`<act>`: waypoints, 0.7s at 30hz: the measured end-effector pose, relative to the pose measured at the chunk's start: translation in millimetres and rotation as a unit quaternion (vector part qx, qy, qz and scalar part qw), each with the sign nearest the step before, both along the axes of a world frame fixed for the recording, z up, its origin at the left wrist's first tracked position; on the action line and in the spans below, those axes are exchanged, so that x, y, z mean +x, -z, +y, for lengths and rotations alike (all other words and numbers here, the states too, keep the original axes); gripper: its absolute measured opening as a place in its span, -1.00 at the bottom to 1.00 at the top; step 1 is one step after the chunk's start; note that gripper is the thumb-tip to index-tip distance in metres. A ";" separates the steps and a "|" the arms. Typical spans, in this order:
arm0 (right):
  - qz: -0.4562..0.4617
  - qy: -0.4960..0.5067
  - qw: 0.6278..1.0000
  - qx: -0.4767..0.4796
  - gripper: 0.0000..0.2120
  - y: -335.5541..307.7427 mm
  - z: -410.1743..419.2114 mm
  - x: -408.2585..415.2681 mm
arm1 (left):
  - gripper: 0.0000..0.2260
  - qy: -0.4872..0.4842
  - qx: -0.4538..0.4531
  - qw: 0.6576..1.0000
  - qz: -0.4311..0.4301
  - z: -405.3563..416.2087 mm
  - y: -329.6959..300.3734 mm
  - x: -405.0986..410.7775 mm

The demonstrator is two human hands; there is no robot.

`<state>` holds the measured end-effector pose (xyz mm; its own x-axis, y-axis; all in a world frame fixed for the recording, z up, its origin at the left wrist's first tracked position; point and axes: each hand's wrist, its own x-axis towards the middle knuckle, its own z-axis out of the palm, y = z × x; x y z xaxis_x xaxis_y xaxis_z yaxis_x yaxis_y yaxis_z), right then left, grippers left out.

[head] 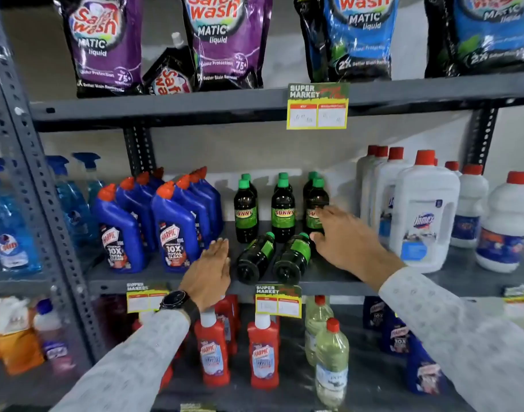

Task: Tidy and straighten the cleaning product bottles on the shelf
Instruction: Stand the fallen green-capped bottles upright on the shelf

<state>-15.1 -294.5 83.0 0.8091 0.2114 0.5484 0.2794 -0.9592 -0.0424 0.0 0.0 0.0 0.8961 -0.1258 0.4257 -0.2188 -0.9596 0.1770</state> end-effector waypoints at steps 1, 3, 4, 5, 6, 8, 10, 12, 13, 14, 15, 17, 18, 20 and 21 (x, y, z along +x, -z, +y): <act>0.028 0.021 0.999 0.001 -0.60 3.3 -3.9 6.7 | -0.49 0.007 0.011 1.000 0.014 0.1 3.4 1.7; 0.080 0.070 0.994 0.007 -0.67 8.0 -13.6 16.7 | -0.48 0.015 0.017 0.999 0.034 -0.5 9.1 4.8; 0.118 0.103 0.988 0.010 -0.66 8.5 -18.1 17.0 | -0.49 0.011 0.014 0.999 0.047 -1.9 11.3 5.5; 0.141 0.129 0.981 0.012 -0.64 11.3 -23.5 23.4 | -0.51 0.002 0.010 0.998 0.055 -3.9 12.9 7.3; 0.160 0.153 0.975 0.020 -0.62 12.3 -27.7 26.5 | -0.53 -0.004 0.009 0.998 0.055 -5.3 15.0 7.9; 0.185 0.186 0.965 0.027 -0.61 14.9 -36.9 34.4 | -0.56 -0.014 0.011 0.999 0.043 -5.4 17.0 8.8; 0.202 0.202 0.958 0.029 -0.59 18.0 -46.1 43.0 | -0.58 -0.014 0.009 1.000 0.023 -4.9 21.5 7.5; 0.222 0.199 0.954 0.027 -0.55 21.2 -52.7 48.6 | -0.59 -0.012 0.001 1.000 0.004 -5.8 24.4 4.9; 0.232 0.199 0.952 0.029 -0.53 22.0 -54.9 51.0 | -0.60 -0.016 0.001 1.000 -0.001 -6.4 24.7 4.3; 0.242 0.200 0.949 0.033 -0.51 22.0 -55.7 52.1 | -0.60 -0.018 0.002 1.000 -0.008 -6.8 25.0 4.7; 0.247 0.202 0.947 0.040 -0.50 21.8 -55.9 53.4 | -0.60 -0.022 0.004 1.000 -0.011 -7.6 25.0 4.4; 0.254 0.207 0.943 0.065 -0.47 21.4 -54.7 55.1 | -0.60 -0.025 0.002 1.000 -0.012 -7.6 25.9 4.5; 0.261 0.209 0.938 0.089 -0.41 21.4 -53.5 54.8 | -0.60 -0.024 0.001 1.000 -0.012 -7.3 26.1 4.8; 0.271 0.217 0.927 0.144 -0.25 23.1 -50.4 53.2 | -0.60 -0.023 0.002 1.000 -0.012 -6.4 26.5 5.3; 0.269 0.221 0.924 0.159 -0.20 24.8 -49.2 52.8 | -0.60 -0.024 0.003 1.000 -0.012 -6.2 26.7 5.3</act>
<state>37.7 -343.7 58.1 0.9517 -0.3065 0.0184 -0.2796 -0.8897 -0.3609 5.3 -6.2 -26.7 0.8905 -0.0865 0.4466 -0.1774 -0.9700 0.1659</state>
